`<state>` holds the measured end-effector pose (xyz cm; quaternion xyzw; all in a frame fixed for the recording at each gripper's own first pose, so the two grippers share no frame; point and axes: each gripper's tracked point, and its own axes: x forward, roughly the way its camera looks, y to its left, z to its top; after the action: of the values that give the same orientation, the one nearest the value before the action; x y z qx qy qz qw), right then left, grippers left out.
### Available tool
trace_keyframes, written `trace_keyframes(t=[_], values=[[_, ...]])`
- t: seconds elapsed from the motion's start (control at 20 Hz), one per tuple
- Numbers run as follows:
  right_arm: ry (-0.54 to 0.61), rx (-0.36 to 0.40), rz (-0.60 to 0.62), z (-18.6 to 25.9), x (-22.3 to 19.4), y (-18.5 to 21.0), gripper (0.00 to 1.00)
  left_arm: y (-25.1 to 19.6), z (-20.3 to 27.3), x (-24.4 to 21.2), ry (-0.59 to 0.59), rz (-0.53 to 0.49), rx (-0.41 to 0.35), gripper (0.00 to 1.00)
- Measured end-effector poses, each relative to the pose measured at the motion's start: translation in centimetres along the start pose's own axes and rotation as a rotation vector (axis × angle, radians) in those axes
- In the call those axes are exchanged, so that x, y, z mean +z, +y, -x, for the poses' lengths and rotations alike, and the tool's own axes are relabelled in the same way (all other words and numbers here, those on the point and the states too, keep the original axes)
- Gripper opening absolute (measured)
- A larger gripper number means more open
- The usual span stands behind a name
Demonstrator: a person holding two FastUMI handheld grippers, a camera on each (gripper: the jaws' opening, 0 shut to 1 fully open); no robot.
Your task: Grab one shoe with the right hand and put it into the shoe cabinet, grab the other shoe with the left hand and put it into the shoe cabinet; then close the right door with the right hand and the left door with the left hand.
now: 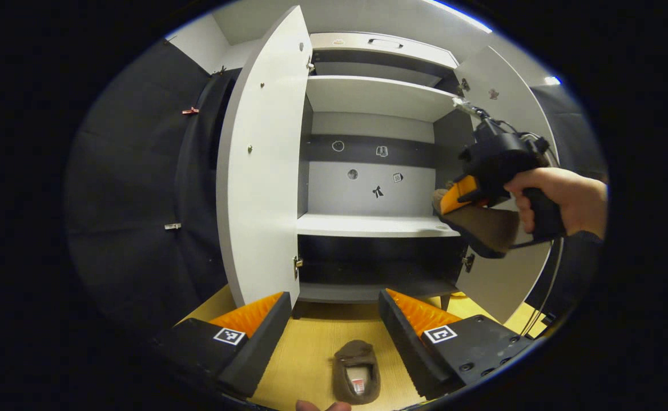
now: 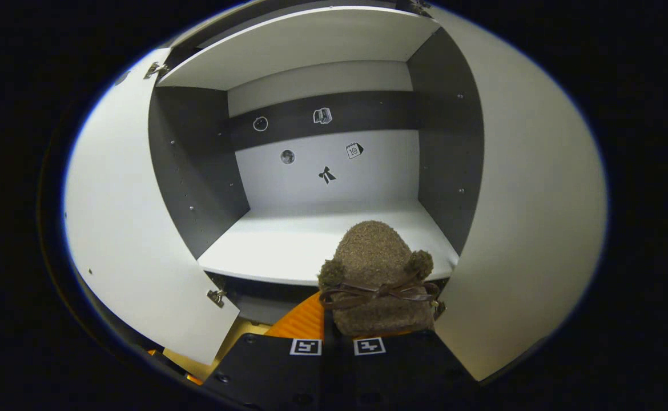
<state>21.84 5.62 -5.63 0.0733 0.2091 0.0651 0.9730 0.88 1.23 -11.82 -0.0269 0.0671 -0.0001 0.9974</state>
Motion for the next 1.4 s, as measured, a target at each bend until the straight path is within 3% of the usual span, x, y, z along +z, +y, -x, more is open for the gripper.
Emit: trace_keyframes(t=[0.25,0.3,0.35,0.45,0.65,0.9,0.95,1.0,1.1,1.15,1.2,1.25,1.3,1.4], values=[[0.01,0.001,0.013,-7.3,4.0,-0.2,0.06,-0.5,0.1,1.2,-0.014,-0.003,-0.002,0.98],[0.001,-0.008,0.032,-8.7,4.7,-0.3,0.1,-0.5,0.1,1.4,-0.02,-0.017,-0.003,0.98],[-0.011,-0.021,0.055,-10.1,5.5,-0.5,0.06,-0.7,0.1,1.6,-0.024,-0.029,-0.006,0.98],[-0.02,-0.03,0.063,-12.6,6.5,-0.6,0.06,-0.7,0.1,1.9,-0.029,-0.043,-0.004,0.98],[0.023,-0.045,0.004,-17.3,6.0,-1.1,0.05,-0.7,0.1,2.0,-0.026,-0.052,0.009,0.98],[0.069,-0.087,-0.025,-20.1,4.6,-2.4,0.1,-1.0,0.4,1.9,-0.015,-0.043,0.012,0.98],[0.083,-0.087,-0.039,-20.2,4.3,-2.3,0.05,-1.1,0.4,2.0,-0.015,-0.043,0.011,0.98],[0.078,-0.09,-0.038,-19.8,4.5,-2.3,0.17,-1.3,0.4,1.9,-0.014,-0.042,0.009,0.98],[0.079,-0.072,-0.033,-18.6,4.6,-1.5,0.25,-1.4,0.4,1.9,-0.014,-0.039,0.002,0.98],[0.08,-0.06,-0.041,-18.0,4.5,-1.1,0.35,-1.4,0.4,2.0,-0.015,-0.038,0.002,0.98],[0.077,-0.06,-0.04,-17.1,4.6,-1.0,0.59,-1.5,0.4,2.0,-0.016,-0.037,0.002,0.98],[0.064,-0.057,-0.037,-16.2,4.7,-0.9,0.68,-1.5,0.3,2.1,-0.017,-0.035,0.001,0.98],[0.045,-0.055,-0.032,-15.0,4.8,-0.8,0.84,-1.5,0.3,2.0,-0.016,-0.031,0.001,0.98],[-0.009,-0.048,-0.024,-12.7,5.3,-0.6,0.93,-1.4,0.1,1.5,-0.002,-0.021,0.0,0.98]])
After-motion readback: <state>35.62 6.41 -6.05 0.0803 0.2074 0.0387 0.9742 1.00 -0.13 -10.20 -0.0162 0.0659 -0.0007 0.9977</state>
